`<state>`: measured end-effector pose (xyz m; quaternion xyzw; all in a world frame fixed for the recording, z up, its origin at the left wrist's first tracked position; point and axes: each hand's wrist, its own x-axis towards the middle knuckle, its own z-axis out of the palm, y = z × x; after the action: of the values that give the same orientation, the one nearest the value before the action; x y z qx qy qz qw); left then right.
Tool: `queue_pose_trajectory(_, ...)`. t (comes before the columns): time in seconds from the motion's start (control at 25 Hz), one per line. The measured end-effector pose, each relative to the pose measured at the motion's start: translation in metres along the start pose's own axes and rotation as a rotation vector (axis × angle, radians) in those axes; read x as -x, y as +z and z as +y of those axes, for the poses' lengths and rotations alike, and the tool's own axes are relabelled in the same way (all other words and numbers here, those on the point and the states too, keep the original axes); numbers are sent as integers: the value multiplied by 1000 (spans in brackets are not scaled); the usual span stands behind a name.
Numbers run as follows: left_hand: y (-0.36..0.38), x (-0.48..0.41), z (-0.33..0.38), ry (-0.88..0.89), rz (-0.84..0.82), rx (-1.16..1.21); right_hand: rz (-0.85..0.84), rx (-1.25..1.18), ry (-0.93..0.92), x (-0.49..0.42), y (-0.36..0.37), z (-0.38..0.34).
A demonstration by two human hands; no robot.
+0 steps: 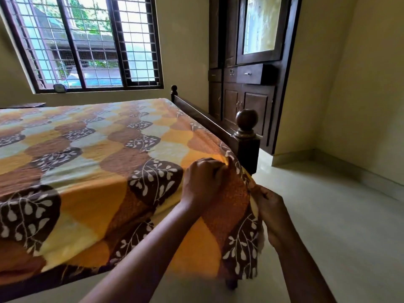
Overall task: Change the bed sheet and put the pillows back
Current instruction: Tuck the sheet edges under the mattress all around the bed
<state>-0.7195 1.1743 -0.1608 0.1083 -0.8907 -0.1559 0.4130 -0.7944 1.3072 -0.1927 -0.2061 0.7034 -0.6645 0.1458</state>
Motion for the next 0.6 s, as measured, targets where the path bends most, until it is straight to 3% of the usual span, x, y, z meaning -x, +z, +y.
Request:
queue_pose_trajectory(0.12, -7, -25, -2, 164, -83, 17, 10, 28, 23, 0, 1, 2)
queue_pose_trajectory(0.28, 12, -45, -34, 449, -434, -251, -29, 123, -27, -4, 7, -2)
queue_pose_trajectory(0.4, 37, -34, -37, 538, -351, -289, -35, 314, -134, -6, 11, -4)
queue_pose_trajectory(0.48, 15, -55, -19, 701, -419, -362, -3, 398, -191, -7, 10, -6)
queue_pose_trajectory(0.6, -12, -83, 3, 849, -287, -321, 56, 384, -154, -6, 2, -17)
